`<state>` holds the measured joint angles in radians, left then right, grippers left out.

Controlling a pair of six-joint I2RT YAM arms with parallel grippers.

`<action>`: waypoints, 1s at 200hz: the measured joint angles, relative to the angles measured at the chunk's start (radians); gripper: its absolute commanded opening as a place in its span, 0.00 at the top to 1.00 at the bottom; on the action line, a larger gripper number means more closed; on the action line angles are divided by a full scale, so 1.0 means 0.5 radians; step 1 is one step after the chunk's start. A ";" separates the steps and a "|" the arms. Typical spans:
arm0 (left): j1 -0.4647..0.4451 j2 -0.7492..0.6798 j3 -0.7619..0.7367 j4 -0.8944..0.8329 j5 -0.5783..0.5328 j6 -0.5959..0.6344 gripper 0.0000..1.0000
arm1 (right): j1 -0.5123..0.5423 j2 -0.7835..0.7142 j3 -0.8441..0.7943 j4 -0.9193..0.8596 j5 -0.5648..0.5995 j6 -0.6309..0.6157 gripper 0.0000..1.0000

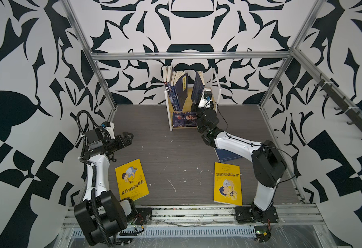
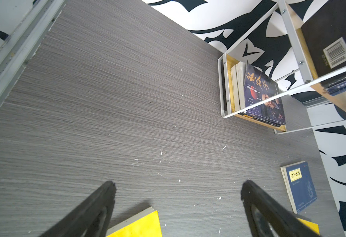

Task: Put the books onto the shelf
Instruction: 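Lower the blue book into the upper tier beside the other blue books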

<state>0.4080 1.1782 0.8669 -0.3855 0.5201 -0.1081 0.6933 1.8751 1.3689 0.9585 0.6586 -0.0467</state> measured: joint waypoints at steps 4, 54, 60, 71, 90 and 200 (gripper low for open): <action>-0.002 0.003 0.000 0.001 0.000 0.000 0.00 | -0.002 0.022 0.018 -0.002 0.000 0.006 1.00; -0.027 0.032 0.000 -0.002 -0.008 0.018 0.00 | -0.023 0.314 0.322 -0.011 -0.053 0.111 1.00; -0.031 0.035 0.000 -0.002 -0.009 0.018 0.00 | -0.023 0.338 0.347 -0.011 -0.063 0.124 1.00; -0.031 0.042 0.000 -0.002 -0.011 0.022 0.00 | -0.026 0.379 0.392 -0.010 -0.085 0.144 1.00; -0.033 0.050 0.000 -0.002 -0.015 0.024 0.00 | -0.029 0.420 0.439 -0.009 -0.127 0.178 1.00; -0.033 0.072 0.000 -0.002 -0.056 0.060 0.00 | -0.032 0.378 0.288 0.086 -0.394 0.207 1.00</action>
<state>0.3916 1.2144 0.8669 -0.3862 0.4923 -0.0780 0.6773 2.0640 1.5131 1.0016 0.4618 0.0566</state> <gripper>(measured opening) 0.997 0.056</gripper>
